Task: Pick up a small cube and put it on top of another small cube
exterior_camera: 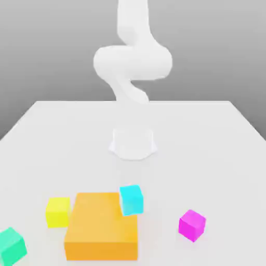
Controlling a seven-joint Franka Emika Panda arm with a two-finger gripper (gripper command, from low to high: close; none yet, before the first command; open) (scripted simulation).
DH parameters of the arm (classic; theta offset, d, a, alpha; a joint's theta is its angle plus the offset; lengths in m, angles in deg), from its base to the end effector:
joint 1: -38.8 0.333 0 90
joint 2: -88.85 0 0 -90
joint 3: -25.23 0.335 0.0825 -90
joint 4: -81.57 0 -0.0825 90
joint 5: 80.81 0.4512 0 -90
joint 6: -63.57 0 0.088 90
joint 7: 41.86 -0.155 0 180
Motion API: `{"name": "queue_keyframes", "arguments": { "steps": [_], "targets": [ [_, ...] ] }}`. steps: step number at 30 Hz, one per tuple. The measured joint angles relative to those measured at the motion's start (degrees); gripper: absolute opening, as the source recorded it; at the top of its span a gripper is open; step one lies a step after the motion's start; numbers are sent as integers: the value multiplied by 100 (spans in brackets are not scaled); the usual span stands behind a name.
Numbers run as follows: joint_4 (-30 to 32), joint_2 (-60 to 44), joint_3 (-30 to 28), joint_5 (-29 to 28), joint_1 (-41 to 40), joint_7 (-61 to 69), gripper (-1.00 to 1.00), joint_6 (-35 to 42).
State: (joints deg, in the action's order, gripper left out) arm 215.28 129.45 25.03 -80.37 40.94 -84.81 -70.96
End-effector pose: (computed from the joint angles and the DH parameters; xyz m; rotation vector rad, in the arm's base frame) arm 0.4679 0.0159 0.6409 -2.5305 0.9512 -0.9394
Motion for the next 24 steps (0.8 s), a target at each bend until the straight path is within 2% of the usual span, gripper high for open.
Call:
{"name": "queue_keyframes", "arguments": {
  "steps": [15, 24],
  "targets": [
    [1165, -3152, 154, 214, 1070, 1700, 0, -1656],
    [1752, -5019, 302, -186, 1505, 2238, 0, -2693]
  ]
}}
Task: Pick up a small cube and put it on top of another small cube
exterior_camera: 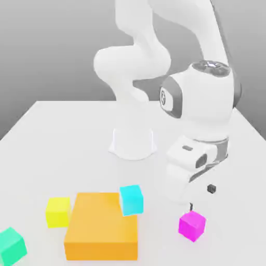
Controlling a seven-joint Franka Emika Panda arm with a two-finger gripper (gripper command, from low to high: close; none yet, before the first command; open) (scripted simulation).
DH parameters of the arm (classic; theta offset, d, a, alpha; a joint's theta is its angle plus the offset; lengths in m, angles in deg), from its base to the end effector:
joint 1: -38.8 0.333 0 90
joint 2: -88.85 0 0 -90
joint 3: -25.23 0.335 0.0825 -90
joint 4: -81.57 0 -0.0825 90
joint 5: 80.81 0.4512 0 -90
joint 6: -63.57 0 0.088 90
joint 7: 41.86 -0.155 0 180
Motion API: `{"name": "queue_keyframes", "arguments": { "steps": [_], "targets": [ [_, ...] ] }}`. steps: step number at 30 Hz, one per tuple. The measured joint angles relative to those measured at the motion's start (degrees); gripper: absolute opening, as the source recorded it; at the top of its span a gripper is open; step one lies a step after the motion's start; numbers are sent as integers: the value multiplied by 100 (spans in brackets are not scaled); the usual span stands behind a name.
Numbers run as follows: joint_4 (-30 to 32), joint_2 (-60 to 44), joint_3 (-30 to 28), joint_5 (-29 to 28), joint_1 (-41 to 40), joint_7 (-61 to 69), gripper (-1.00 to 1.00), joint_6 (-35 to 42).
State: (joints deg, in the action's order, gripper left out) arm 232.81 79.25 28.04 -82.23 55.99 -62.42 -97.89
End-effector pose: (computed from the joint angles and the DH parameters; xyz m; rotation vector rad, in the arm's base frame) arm 0.4248 0.1572 0.0965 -3.1375 -0.0203 -0.0163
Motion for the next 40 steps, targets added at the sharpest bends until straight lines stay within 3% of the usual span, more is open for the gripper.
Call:
{"name": "queue_keyframes", "arguments": {
  "steps": [4, 5, 13, 19, 30, 32, 36, 37, 40],
  "targets": [
    [-121, -831, -97, -123, 87, -56, 0, -650],
    [-158, -1025, -126, -143, 112, -71, -100, -805],
    [-140, -936, -114, -157, 101, -82, -100, -727],
    [99, 235, -86, 18, -26, 124, -100, 202],
    [658, 2475, -879, -139, -997, 922, -100, 1876],
    [745, 2507, -973, -142, -1080, 1013, -100, 1825],
    [885, 1836, -1031, -61, -1073, 1105, -100, 1017],
    [908, 1699, -1038, -50, -1070, 1114, 100, 857],
    [908, 1699, -1038, -50, -1070, 1115, 100, 857]
  ]
}}
